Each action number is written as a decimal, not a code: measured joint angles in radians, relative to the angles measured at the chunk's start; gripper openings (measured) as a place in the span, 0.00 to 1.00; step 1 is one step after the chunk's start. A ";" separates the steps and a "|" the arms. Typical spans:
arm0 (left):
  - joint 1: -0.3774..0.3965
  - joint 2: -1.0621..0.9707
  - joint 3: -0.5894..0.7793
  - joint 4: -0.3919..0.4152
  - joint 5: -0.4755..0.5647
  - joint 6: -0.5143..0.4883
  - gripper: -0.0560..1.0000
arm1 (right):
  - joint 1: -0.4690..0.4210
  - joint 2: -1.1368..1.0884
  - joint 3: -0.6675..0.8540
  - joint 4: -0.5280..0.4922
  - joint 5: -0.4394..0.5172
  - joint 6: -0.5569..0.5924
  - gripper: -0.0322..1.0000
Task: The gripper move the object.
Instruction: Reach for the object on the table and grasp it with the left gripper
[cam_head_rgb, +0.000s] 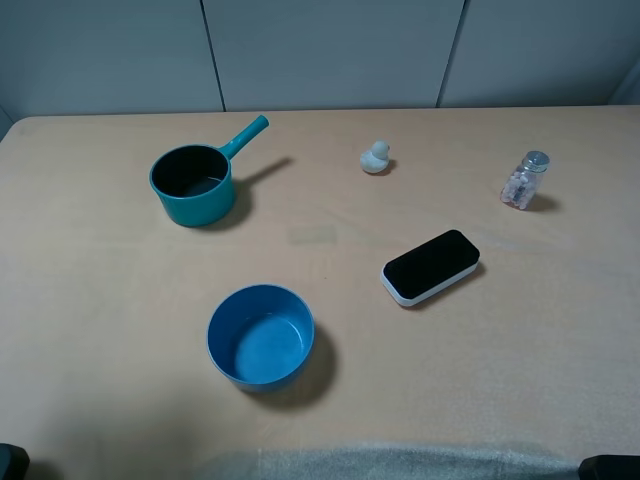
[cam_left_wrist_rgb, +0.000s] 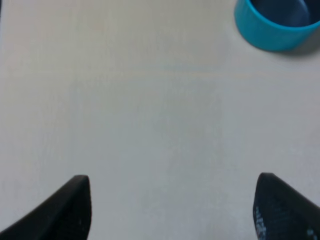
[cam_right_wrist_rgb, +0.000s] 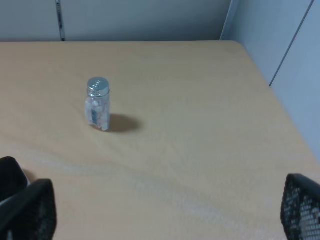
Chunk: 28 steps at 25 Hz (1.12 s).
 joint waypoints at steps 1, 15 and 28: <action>0.000 0.032 -0.009 -0.001 -0.015 0.004 0.75 | 0.000 0.000 0.000 0.000 0.000 0.000 0.69; -0.001 0.306 -0.016 -0.258 -0.159 0.265 0.75 | 0.000 0.000 0.000 0.000 0.000 0.000 0.69; -0.187 0.424 -0.016 -0.257 -0.165 0.374 0.75 | 0.000 0.000 0.000 0.000 0.000 0.000 0.69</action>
